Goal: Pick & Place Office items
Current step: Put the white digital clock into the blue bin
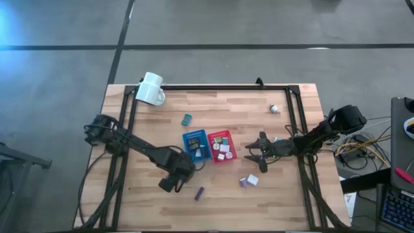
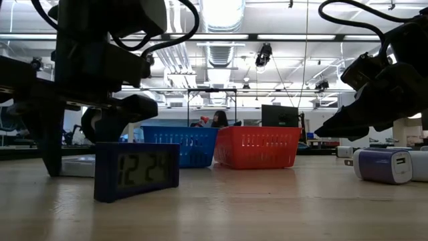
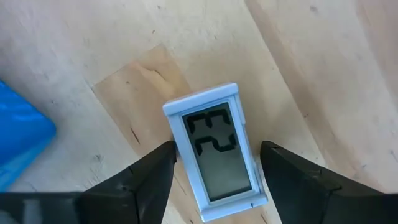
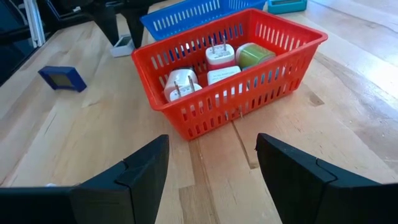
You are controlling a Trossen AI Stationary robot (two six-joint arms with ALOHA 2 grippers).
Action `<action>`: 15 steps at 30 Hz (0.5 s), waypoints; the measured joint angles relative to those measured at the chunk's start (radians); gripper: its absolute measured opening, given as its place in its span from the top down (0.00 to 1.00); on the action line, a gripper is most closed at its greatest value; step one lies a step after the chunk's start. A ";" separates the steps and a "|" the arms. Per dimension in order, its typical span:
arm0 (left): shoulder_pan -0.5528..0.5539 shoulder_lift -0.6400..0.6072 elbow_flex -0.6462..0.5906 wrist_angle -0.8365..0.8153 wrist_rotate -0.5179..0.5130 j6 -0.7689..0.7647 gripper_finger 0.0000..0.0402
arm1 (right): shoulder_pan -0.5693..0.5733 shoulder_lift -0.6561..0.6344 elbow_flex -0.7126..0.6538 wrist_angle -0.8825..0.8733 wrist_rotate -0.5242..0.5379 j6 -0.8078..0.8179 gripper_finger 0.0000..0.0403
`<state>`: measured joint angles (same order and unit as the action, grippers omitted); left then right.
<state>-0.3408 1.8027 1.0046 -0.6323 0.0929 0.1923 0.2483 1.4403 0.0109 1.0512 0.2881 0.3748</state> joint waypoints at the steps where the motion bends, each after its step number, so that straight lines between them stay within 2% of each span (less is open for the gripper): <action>1: 0.000 0.000 0.000 0.000 0.000 -0.007 0.39 | 0.000 0.000 0.000 0.000 0.000 0.000 0.42; 7: 0.000 0.000 0.000 0.004 -0.002 -0.043 0.43 | 0.000 0.000 0.000 0.000 0.001 0.000 0.42; 15: 0.001 -0.001 0.001 0.006 0.015 -0.085 0.66 | 0.000 0.000 0.000 0.000 0.002 0.000 0.42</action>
<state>-0.3397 1.8015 1.0060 -0.6262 0.1081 0.1075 0.2485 1.4403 0.0109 1.0516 0.2902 0.3748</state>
